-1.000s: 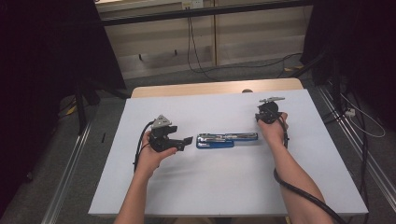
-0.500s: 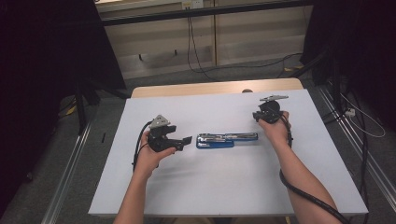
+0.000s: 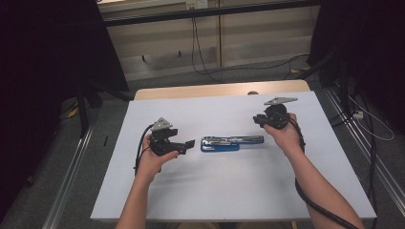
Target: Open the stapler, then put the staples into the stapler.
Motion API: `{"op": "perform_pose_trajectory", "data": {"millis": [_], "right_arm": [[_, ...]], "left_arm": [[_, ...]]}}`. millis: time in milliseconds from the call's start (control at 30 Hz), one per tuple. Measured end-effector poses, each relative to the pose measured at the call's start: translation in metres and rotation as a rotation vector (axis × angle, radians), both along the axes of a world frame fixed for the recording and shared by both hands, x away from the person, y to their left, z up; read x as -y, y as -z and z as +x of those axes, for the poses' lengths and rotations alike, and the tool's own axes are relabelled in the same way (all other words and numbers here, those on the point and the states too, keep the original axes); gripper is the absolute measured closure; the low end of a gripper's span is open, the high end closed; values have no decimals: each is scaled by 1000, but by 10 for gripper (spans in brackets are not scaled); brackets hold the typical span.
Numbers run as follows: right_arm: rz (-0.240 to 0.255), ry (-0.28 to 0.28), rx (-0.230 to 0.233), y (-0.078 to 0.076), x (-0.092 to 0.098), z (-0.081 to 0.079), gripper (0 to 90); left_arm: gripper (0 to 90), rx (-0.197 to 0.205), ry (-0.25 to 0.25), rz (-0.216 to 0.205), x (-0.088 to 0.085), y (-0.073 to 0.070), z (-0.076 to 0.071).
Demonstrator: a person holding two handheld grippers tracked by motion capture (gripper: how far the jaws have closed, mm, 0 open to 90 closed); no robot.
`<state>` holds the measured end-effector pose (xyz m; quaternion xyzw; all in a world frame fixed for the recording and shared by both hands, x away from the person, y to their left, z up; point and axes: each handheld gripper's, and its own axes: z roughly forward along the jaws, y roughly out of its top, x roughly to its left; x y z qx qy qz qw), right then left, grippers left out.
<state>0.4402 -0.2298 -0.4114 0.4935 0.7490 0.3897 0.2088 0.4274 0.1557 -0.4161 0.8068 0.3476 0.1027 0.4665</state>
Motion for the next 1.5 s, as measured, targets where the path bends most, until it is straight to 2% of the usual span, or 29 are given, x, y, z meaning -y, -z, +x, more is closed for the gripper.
{"op": "perform_pose_trajectory", "data": {"millis": [267, 467, 600, 733, 1100, 1300, 1500], "right_arm": [[28, -44, -6, -2, -5, -6, 799], [5, -72, 4, -3, -8, -7, 799], [11, -85, 6, -4, -9, -8, 799], [5, -111, 14, -7, -12, -8, 799], [5, -180, 34, -14, -25, -12, 799], [8, -223, 46, -20, -33, -11, 799], [8, -270, 52, -24, -43, -9, 799]], "left_arm": [[87, -12, 0, 3, 0, 3, 1], [88, -2, 4, -13, 5, 4, 2], [87, -14, 12, 6, 5, 5, 1], [84, -12, 16, -3, 6, 4, 1], [74, -17, 23, 5, 4, 3, -2], [74, -3, 12, -16, 2, 1, -2], [76, -6, 6, -24, -1, 0, -2]]}}
